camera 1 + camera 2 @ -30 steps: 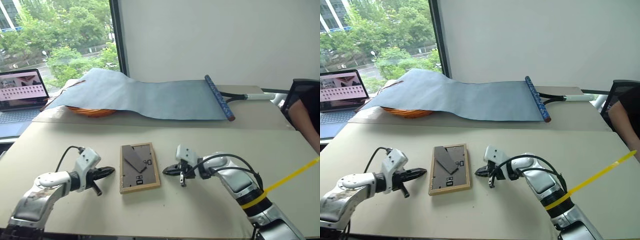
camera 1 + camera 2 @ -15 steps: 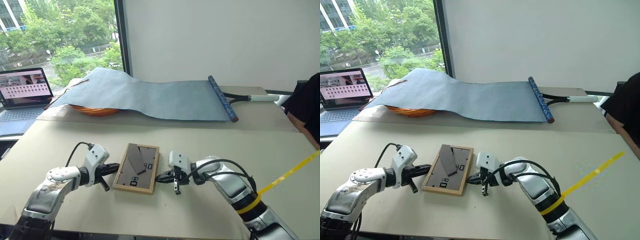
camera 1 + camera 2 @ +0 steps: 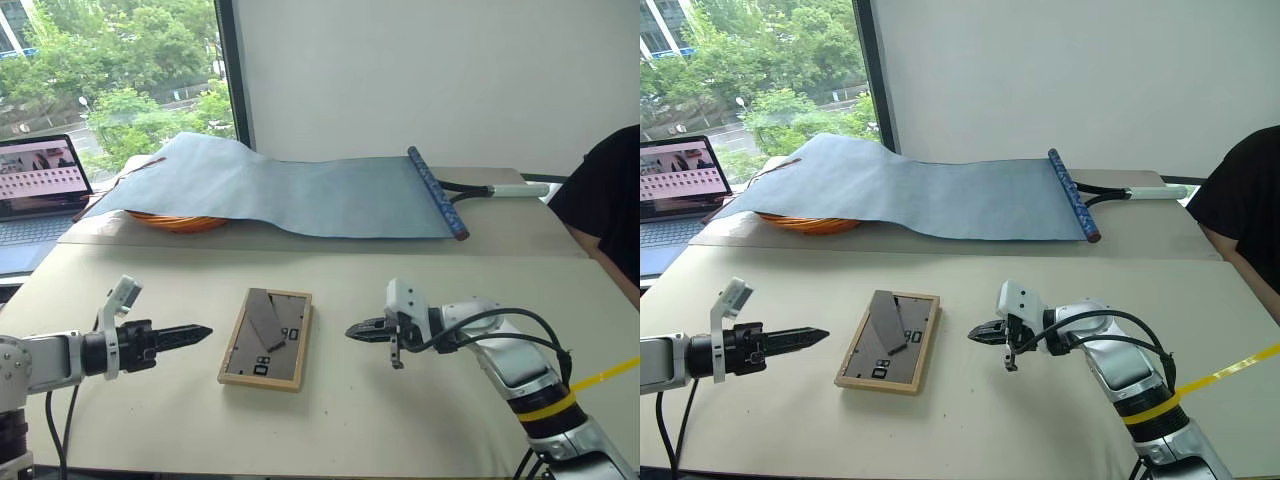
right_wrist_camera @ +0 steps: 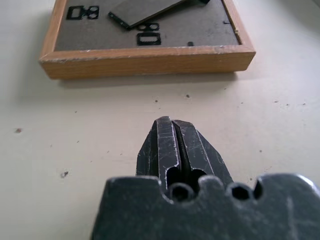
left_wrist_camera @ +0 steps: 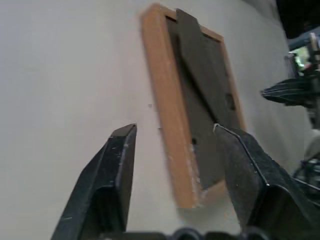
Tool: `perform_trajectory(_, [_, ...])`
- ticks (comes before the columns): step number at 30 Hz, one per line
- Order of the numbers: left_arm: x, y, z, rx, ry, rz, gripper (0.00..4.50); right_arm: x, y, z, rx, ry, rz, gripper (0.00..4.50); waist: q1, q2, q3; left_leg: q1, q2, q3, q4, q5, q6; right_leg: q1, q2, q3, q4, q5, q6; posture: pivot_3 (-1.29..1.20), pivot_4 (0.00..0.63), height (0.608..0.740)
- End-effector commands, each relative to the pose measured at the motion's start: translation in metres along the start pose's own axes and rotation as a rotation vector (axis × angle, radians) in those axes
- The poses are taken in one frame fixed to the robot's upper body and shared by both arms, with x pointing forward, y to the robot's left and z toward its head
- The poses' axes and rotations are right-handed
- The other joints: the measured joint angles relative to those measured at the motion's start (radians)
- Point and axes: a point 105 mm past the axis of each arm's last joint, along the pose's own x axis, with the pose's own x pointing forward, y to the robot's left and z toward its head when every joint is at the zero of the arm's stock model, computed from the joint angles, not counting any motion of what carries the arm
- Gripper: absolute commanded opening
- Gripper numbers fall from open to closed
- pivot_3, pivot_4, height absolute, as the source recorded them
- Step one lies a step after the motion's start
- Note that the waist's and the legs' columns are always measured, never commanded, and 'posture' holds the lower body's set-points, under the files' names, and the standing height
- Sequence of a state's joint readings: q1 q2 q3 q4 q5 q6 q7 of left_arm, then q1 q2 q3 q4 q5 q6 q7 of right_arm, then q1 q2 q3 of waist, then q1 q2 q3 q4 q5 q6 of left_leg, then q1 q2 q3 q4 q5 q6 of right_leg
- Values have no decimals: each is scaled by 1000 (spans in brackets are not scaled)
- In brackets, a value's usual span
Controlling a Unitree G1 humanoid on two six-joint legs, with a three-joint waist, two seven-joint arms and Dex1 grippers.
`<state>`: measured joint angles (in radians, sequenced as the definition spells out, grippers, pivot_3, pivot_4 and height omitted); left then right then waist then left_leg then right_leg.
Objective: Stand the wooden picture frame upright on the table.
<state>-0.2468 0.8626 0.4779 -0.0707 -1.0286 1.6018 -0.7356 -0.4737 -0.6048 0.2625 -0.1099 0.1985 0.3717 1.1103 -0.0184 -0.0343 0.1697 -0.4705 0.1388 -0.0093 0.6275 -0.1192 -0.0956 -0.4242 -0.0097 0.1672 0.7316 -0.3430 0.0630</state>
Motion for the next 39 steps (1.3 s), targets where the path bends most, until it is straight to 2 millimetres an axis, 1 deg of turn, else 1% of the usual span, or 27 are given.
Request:
perform_trajectory(1, [11,-2,-21,-32,120,-15,4446,3,5,7,-59,-12,13,0,-3,0,0,0,0,0,0,0,0,0,0,0,0,0,0,0,150,673])
perform_trajectory(4, [26,5,-35,-68,180,2,4446,11,9,10,-46,-32,25,0,-1,0,0,0,0,0,0,0,0,0,0,0,0,0,0,0,150,673])
perform_trajectory(5, [32,4,-38,-77,192,-14,4446,15,10,10,-46,-39,30,0,0,1,0,1,0,0,0,0,0,1,0,0,0,0,0,0,150,673])
perform_trajectory(8, [49,-1,-45,-87,215,-51,4446,27,15,13,-46,-67,43,0,14,4,-2,1,0,0,1,0,0,2,0,0,-1,0,0,0,150,673])
perform_trajectory(12, [71,-13,-47,-120,224,-151,4446,44,21,15,-41,-87,68,0,34,5,-3,3,-1,0,3,0,0,2,-1,0,-4,1,1,0,150,673])
perform_trajectory(16, [80,-28,-48,-147,229,-251,4446,55,22,13,-48,-85,72,0,38,5,-4,3,-2,-1,4,0,0,3,-1,0,-5,2,2,0,150,673])
perform_trajectory(19, [82,-34,-49,-162,230,-292,4446,58,22,14,-42,-89,64,0,36,5,-4,2,-2,-1,3,0,0,3,-1,0,-5,2,2,0,150,673])
perform_trajectory(21, [81,-37,-50,-169,231,-308,4446,59,22,11,-40,-82,59,0,31,5,-4,0,-2,-1,2,0,0,4,-1,0,-5,3,-1,0,150,673])
perform_trajectory(22, [80,-37,-50,-170,232,-302,4205,58,22,10,-37,-80,55,0,30,5,-4,0,-2,-1,2,0,0,4,-1,0,-4,6,-4,0,150,673])
perform_trajectory(23, [78,-37,-49,-168,231,-299,3900,57,21,9,-34,-78,51,0,29,5,-4,0,-2,-1,2,0,0,3,-1,0,-5,6,-5,0,150,673])
perform_trajectory(24, [76,-37,-49,-167,229,-296,3775,56,21,9,-33,-78,48,0,29,5,-4,0,-2,-1,1,0,0,3,-1,0,-5,6,-5,0,150,673])
perform_trajectory(25, [75,-36,-48,-165,225,-289,3314,56,21,9,-31,-77,45,0,27,5,-4,-1,-2,-1,1,0,0,3,-1,0,-5,6,-5,0,150,673])
perform_trajectory(27, [73,-34,-45,-167,218,-274,2604,55,20,8,-30,-76,43,0,23,5,-4,-1,-2,-1,0,0,0,2,-1,0,-4,6,-5,0,150,673])
perform_trajectory(28, [72,-33,-44,-168,211,-269,2181,54,20,8,-29,-75,41,0,23,5,-4,-1,-2,-1,0,0,0,2,-1,0,-4,6,-5,0,150,673])
perform_trajectory(29, [70,-32,-41,-168,201,-267,1863,52,19,8,-28,-74,36,0,21,5,-4,-1,-2,-1,0,0,0,2,-1,0,-4,6,-5,0,150,673])
perform_trajectory(30, [68,-31,-37,-169,187,-263,1418,51,18,7,-29,-73,30,0,20,5,-4,-1,-2,-1,0,0,0,2,-1,0,-5,6,-5,0,150,673])
perform_trajectory(31, [65,-28,-31,-171,165,-252,1229,45,14,9,-34,-76,14,0,20,5,-4,-1,-2,-1,0,0,0,2,-1,0,-5,6,-5,0,150,673])
perform_trajectory(34, [60,-26,-21,-171,137,-240,1229,32,6,13,-39,-79,-20,0,20,4,-3,-1,-2,-1,0,0,0,2,-1,0,-5,6,-5,0,150,673])
perform_trajectory(36, [57,-26,-11,-164,105,-237,1229,8,-8,18,-27,-84,-62,0,20,4,-3,-1,-2,-1,0,0,0,2,-1,0,-5,5,-5,0,150,673])
perform_trajectory(38, [54,-32,-5,-130,94,-257,1229,-14,-21,29,-9,-112,-113,0,22,4,-3,-3,-2,-1,0,0,0,1,-1,0,-5,5,-5,0,150,673])
perform_trajectory(39, [52,-37,-4,-113,99,-278,1229,-21,-26,36,-3,-136,-126,0,23,3,-3,-3,-2,-1,0,0,0,1,-1,0,-5,6,-5,0,150,673])
